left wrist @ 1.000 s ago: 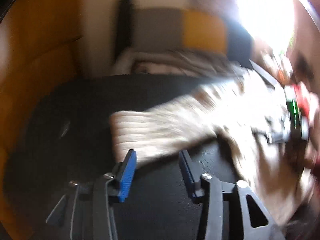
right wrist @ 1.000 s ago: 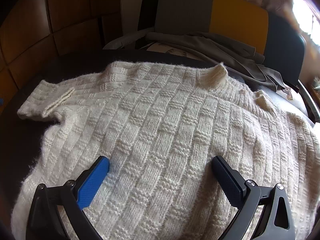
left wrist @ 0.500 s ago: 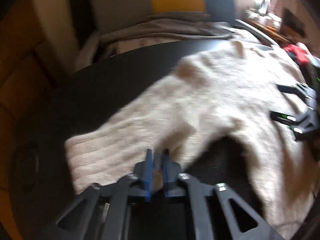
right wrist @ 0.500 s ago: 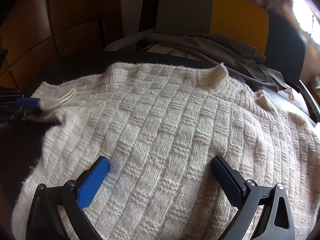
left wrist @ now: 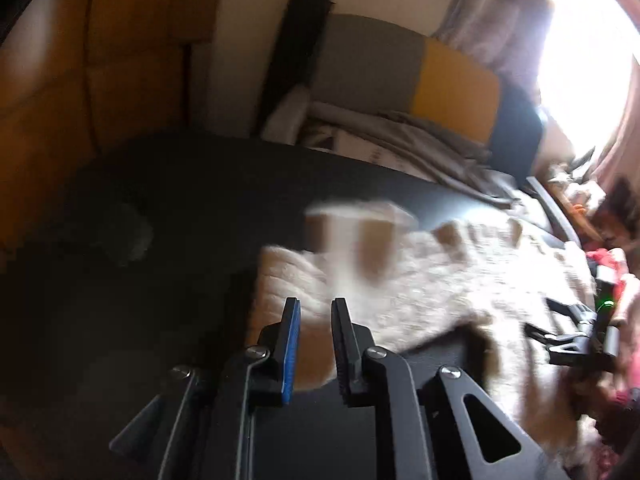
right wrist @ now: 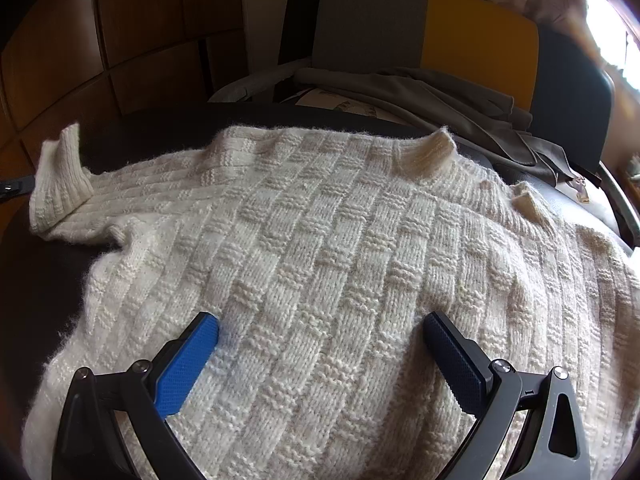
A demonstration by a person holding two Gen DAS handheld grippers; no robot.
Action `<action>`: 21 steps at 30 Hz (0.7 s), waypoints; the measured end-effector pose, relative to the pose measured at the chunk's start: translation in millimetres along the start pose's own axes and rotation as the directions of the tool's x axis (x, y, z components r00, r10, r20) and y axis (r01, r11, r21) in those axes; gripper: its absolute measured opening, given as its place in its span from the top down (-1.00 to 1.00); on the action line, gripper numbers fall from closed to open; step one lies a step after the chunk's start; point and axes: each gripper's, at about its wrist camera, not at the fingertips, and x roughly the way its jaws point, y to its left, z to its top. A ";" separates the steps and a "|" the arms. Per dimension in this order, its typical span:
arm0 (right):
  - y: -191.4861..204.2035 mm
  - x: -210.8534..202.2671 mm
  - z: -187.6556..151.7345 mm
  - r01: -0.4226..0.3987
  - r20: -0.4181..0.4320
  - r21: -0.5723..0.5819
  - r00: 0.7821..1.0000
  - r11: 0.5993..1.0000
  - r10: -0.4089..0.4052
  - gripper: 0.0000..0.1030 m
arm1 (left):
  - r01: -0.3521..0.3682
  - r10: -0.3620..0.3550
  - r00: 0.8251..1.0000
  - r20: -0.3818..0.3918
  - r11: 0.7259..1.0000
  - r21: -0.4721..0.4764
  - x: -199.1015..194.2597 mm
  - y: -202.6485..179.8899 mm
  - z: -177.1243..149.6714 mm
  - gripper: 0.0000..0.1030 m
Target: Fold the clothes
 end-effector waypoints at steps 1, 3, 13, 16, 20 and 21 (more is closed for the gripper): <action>-0.1 0.0 0.0 0.002 -0.001 -0.001 1.000 1.000 -0.002 -1.00 | -0.028 0.027 1.000 -0.009 0.998 -0.054 2.4 10.5 1.2 0.85; -0.1 0.4 -0.2 0.005 -0.002 -0.004 1.000 1.000 -0.005 -1.00 | -0.017 0.016 1.000 -0.013 0.996 -0.089 3.7 23.0 0.2 0.77; 11.6 7.6 -2.1 0.001 0.000 0.003 1.000 1.000 -0.001 -1.00 | 0.085 0.048 0.984 -0.174 0.729 0.679 18.6 -120.7 -61.8 0.37; 11.3 7.0 -2.0 0.001 0.001 0.004 1.000 1.000 -0.001 -1.00 | 0.070 0.105 0.978 -0.181 0.652 0.755 37.0 -137.3 -75.1 0.25; 9.7 9.5 -1.8 -0.004 0.001 0.006 1.000 1.000 0.004 -1.00 | 0.077 0.112 0.979 -0.172 0.576 0.814 57.4 -146.1 -82.0 0.19; 9.4 10.5 -2.0 -0.005 0.002 0.006 1.000 1.000 0.005 -1.00 | 0.095 0.101 0.975 -0.198 0.614 0.784 62.0 -143.5 -76.5 0.22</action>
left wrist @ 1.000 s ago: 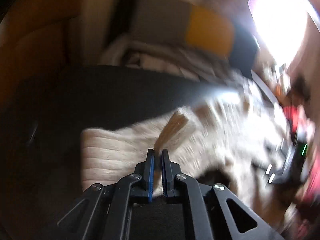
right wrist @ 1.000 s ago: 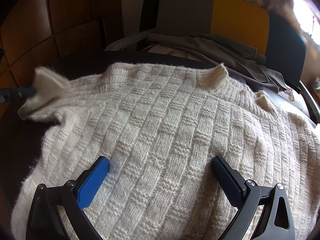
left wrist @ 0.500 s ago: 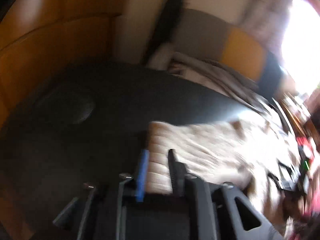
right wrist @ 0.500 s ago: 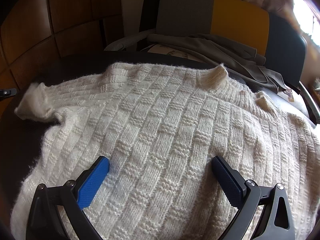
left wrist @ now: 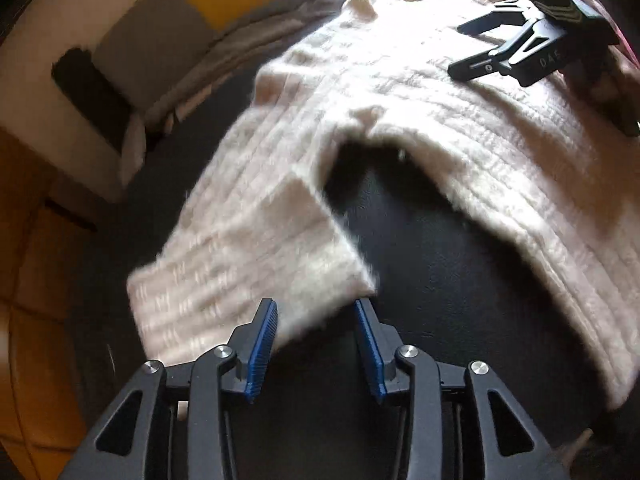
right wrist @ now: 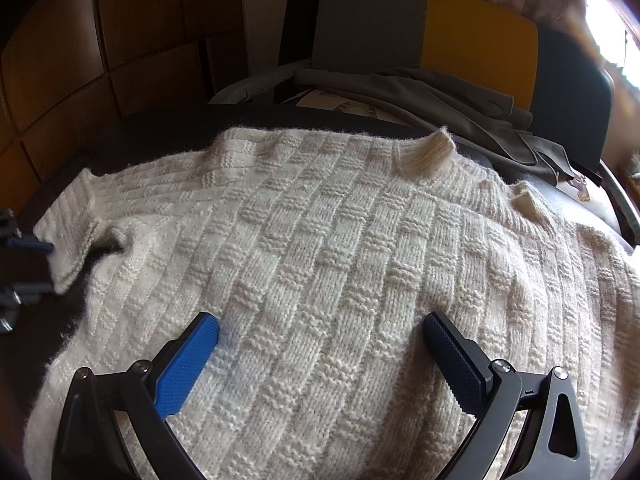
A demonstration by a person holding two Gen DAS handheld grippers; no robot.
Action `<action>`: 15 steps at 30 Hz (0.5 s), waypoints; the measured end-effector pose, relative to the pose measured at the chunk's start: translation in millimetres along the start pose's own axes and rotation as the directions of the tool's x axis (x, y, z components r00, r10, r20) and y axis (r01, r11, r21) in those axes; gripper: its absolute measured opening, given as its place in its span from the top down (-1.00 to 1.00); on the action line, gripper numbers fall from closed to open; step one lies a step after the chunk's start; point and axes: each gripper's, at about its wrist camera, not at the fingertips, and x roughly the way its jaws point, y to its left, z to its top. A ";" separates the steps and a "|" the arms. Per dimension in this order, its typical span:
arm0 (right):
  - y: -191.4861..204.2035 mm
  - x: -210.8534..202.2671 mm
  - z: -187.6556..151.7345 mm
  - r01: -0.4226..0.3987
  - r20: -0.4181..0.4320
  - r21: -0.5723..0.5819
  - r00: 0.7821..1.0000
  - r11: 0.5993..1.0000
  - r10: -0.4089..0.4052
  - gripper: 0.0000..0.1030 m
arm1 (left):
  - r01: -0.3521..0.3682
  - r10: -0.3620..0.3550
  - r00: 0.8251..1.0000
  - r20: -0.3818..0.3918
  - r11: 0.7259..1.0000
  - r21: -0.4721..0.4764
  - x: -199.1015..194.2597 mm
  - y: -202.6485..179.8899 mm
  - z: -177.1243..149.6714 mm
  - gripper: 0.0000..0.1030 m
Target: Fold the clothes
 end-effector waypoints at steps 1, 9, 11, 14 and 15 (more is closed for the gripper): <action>-0.3 0.8 -0.3 0.000 0.000 0.000 1.000 1.000 0.000 -1.00 | 0.053 -0.053 0.999 -0.002 0.995 -0.085 2.2 10.3 0.9 0.30; 0.2 -0.3 1.1 0.005 -0.001 0.001 1.000 1.000 -0.005 -1.00 | 0.295 -0.054 0.939 0.341 0.637 -0.712 -45.1 121.5 -65.1 0.89; -1.0 -1.3 1.3 0.006 -0.001 0.001 1.000 1.000 -0.006 -1.00 | 0.379 0.050 0.895 0.443 0.437 -0.815 -70.9 160.3 -108.8 0.89; -0.1 -1.5 0.7 0.008 -0.001 0.000 1.000 1.000 -0.008 -1.00 | 0.358 0.188 0.890 0.415 0.274 -0.893 -91.4 195.3 -165.1 0.89; -0.1 -1.2 0.6 0.008 -0.001 0.000 1.000 1.000 -0.008 -1.00 | 0.339 0.210 0.898 0.387 0.228 -0.913 -93.0 203.0 -182.3 0.90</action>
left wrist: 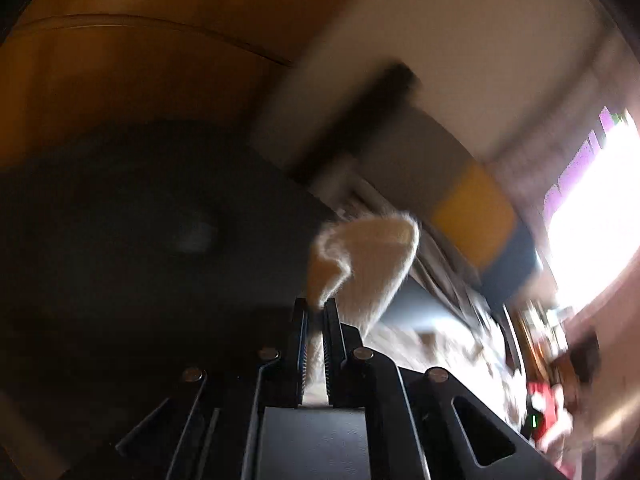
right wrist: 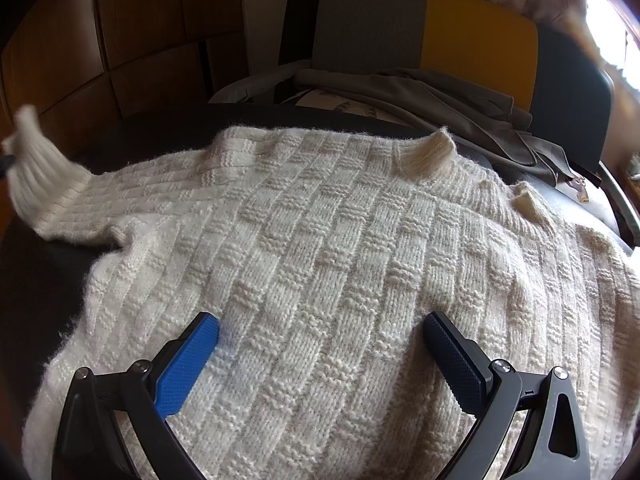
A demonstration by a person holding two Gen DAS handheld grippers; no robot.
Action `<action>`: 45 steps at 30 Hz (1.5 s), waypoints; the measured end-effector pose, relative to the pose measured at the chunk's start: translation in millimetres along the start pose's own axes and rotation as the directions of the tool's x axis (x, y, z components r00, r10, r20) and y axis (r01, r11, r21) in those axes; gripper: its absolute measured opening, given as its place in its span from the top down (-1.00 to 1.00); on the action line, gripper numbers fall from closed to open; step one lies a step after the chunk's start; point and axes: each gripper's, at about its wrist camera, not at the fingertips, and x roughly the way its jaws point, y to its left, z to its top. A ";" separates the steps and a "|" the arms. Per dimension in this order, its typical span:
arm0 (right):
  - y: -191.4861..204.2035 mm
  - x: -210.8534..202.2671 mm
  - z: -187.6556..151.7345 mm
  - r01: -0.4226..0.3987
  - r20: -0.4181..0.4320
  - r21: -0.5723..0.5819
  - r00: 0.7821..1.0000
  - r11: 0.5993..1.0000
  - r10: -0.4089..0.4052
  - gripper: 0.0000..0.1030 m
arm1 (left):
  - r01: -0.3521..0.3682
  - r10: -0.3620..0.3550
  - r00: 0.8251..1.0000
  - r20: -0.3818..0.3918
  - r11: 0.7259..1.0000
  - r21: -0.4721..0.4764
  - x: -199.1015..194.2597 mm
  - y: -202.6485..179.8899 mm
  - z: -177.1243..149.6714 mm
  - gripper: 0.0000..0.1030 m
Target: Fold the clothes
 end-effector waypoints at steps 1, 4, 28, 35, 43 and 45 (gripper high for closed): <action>0.1 0.2 -0.1 0.000 0.000 0.000 1.000 1.000 0.000 -1.00 | -0.036 0.037 0.999 0.004 0.999 -0.037 -4.7 16.8 3.5 0.90; 1.7 1.0 -1.0 0.002 0.000 0.000 1.000 1.000 -0.002 -1.00 | -0.178 0.178 0.984 -0.013 0.976 -0.126 -10.4 57.4 0.1 0.91; 16.9 45.8 101.6 -0.033 -0.053 -0.177 0.998 0.984 0.024 -1.00 | -0.304 0.402 0.910 -0.107 0.817 0.490 127.6 -102.5 -77.1 0.33; 14.6 104.6 124.5 0.006 -0.080 -0.109 0.997 0.994 -0.015 -1.00 | -0.346 0.440 0.895 -0.070 0.785 0.514 143.8 -96.2 -70.1 0.29; 9.1 101.5 140.4 -0.030 -0.098 -0.101 0.995 0.994 0.020 -1.00 | -0.499 0.538 0.841 0.053 0.734 0.461 136.9 -130.4 -45.7 0.39; -6.9 78.3 132.9 -0.036 -0.068 -0.089 0.997 0.995 0.030 -1.00 | -0.453 0.457 0.883 0.108 0.770 0.449 115.4 -157.2 -51.4 0.35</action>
